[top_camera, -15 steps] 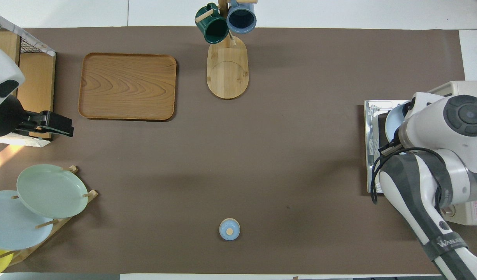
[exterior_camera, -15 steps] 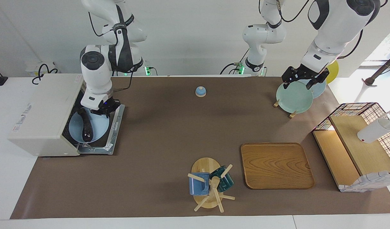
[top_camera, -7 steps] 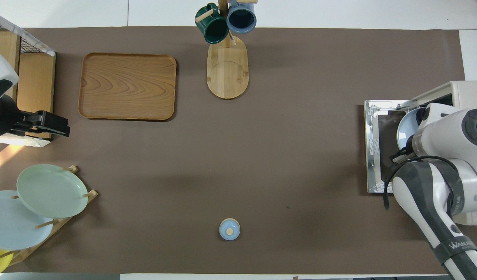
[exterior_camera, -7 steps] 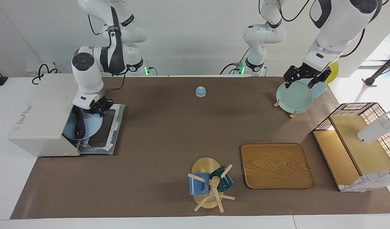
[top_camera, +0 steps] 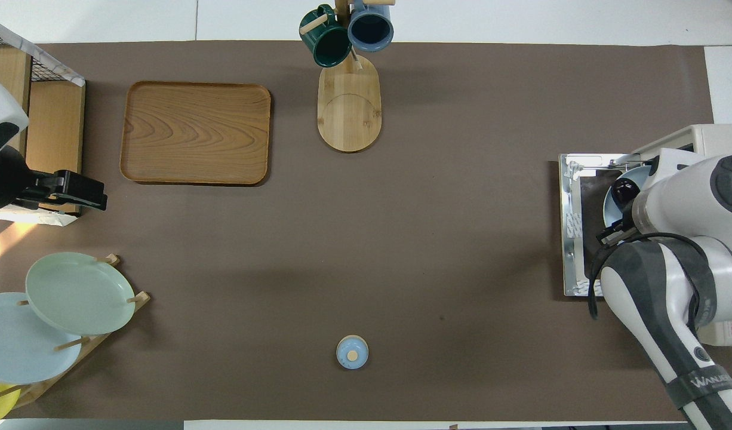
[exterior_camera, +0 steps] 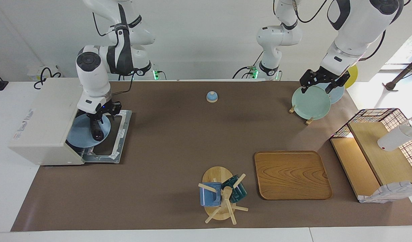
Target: Put eggplant into oven
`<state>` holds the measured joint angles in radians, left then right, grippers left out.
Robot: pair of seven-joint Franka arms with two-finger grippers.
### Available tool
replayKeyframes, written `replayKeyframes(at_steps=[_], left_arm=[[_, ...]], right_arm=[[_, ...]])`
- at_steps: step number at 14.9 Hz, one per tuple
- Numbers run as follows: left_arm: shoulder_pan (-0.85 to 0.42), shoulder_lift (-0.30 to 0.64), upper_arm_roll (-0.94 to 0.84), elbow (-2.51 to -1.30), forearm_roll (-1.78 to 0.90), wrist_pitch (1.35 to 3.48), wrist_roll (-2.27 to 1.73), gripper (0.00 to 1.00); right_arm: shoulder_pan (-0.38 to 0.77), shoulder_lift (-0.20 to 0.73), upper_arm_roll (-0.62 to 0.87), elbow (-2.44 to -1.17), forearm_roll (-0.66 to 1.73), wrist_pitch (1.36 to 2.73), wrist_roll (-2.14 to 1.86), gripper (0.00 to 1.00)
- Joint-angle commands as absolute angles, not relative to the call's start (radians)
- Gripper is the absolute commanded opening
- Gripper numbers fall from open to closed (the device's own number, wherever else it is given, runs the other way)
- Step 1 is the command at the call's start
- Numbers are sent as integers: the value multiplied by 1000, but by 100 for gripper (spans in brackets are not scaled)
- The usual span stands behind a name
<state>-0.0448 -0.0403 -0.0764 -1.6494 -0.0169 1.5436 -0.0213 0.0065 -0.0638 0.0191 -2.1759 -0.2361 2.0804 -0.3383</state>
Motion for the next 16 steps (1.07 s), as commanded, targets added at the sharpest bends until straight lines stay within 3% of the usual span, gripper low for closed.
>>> replayKeyframes(at_steps=[1,2,3,5,16], left_arm=[[-32,-55,-86,-1664,5,1540,-17,100],[-32,-55,-86,-1664,5,1540,-17,100],[-32,-55,-86,-1664,5,1540,-17,100],[-32,-55,-86,-1664,5,1540,-17,100],[-32,-55,-86,-1664,5,1539,-17,100]], right_arm=[[66,-28,31,-2151,-239,2121,-191,14],[83,3,31,-2161,-239,2158,-140,3],[84,36,31,-2175,-239,2199,-88,0],[83,67,29,-2213,-239,2282,-58,0],[43,114,31,-2272,-238,2327,25,0]])
